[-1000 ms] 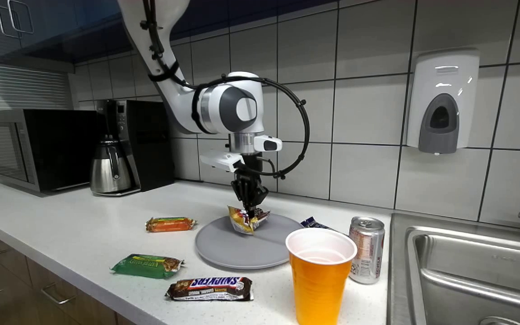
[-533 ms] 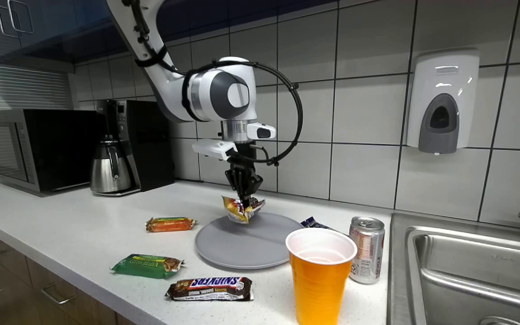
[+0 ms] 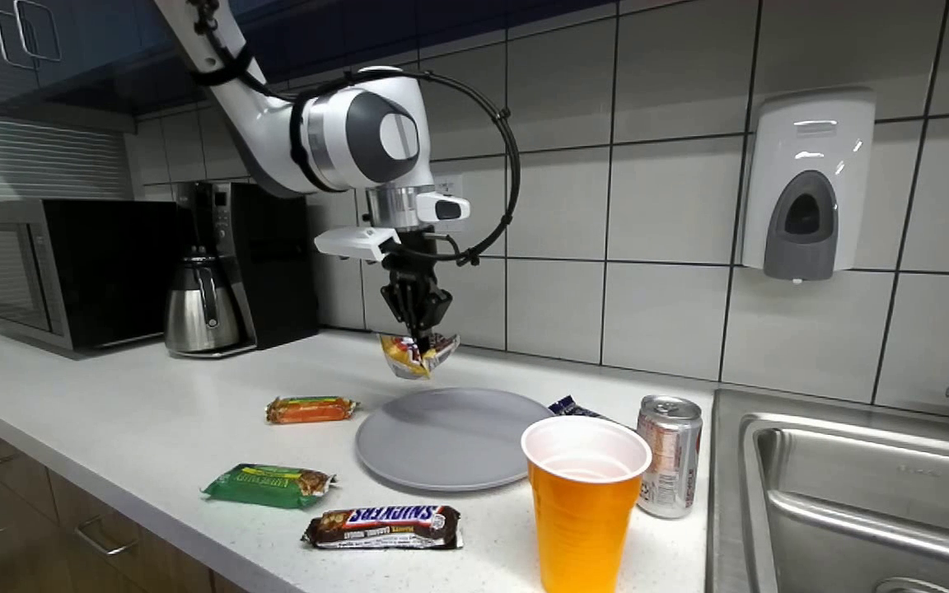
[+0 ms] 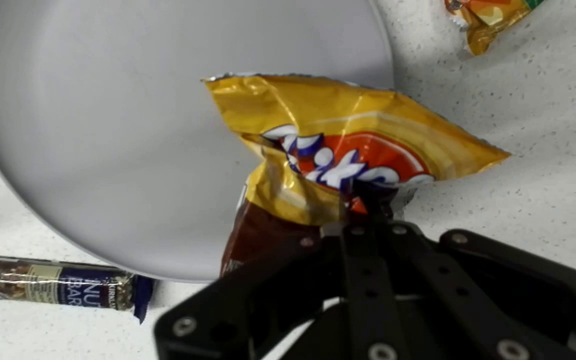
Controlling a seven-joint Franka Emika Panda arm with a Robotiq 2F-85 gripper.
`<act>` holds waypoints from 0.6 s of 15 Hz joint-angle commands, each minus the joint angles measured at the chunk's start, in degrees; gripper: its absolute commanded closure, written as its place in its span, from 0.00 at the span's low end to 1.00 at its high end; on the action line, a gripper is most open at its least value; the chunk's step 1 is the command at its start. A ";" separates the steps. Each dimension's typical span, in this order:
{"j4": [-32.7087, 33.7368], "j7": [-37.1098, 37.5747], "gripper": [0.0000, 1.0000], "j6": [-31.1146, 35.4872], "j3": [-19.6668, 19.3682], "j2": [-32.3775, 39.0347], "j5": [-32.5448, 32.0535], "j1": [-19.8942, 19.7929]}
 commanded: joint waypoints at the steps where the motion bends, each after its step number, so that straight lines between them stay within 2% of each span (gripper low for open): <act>1: -1.77 3.18 1.00 -1.12 1.30 -2.80 -3.02 1.32; 9: 0.15 5.69 1.00 -1.62 3.83 -0.57 -6.21 4.73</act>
